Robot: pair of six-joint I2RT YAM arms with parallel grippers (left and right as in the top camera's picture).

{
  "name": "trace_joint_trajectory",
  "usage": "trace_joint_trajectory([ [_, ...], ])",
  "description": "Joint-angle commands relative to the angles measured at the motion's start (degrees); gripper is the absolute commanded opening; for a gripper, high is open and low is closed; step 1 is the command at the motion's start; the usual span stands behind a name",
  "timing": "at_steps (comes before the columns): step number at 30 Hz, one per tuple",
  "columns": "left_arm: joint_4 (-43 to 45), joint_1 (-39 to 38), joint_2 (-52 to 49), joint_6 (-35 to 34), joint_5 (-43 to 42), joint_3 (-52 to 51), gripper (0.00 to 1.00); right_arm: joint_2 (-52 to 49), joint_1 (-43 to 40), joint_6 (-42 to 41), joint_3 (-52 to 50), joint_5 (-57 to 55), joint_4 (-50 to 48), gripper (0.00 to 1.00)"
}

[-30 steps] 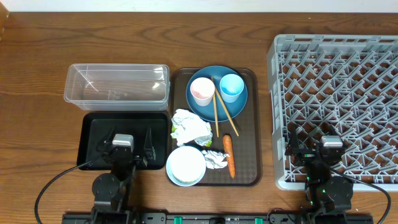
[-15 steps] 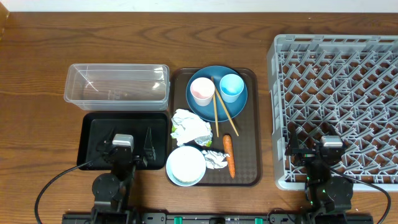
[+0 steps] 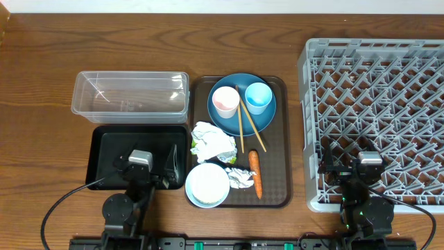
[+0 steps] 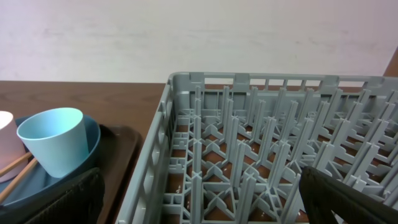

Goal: Sort waste into correct bins and load items into the dishwasher rack

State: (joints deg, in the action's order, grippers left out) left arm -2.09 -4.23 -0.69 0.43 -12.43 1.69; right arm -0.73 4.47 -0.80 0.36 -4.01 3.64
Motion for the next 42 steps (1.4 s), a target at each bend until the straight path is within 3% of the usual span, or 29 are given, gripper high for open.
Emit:
trace_joint_trajectory([
  [1,-3.52,-0.17,0.07,-6.29,-7.96,0.66,0.98,-0.09,-0.74,0.46,-0.04,-0.04,0.26,0.99],
  [7,-6.03,-0.17,-0.04,-15.28,-13.16,6.21,0.98,-0.09,-0.76,0.46,-0.04,-0.04,0.26,0.99],
  [17,-13.66,-0.17,-9.44,-15.78,-13.97,28.83,0.98,-0.09,-0.74,0.46,-0.04,-0.02,0.26,0.99],
  [29,-51.08,-0.24,-43.67,-15.76,-14.6,63.14,0.98,-0.09,-0.76,0.46,-0.04,-0.04,0.24,0.99],
  [40,-54.62,-0.37,-62.99,-16.0,-18.25,62.36,0.98,-0.09,-0.76,0.46,-0.04,-0.02,0.26,0.99],
  [41,-54.71,-0.59,-64.5,-16.02,-18.27,61.59,0.96,-0.09,-0.76,0.46,-0.04,-0.04,0.26,0.99],
  [42,-54.71,-0.94,-65.94,-16.0,-18.25,60.78,0.89,-0.09,-0.74,0.46,-0.04,-0.04,0.24,0.99],
])
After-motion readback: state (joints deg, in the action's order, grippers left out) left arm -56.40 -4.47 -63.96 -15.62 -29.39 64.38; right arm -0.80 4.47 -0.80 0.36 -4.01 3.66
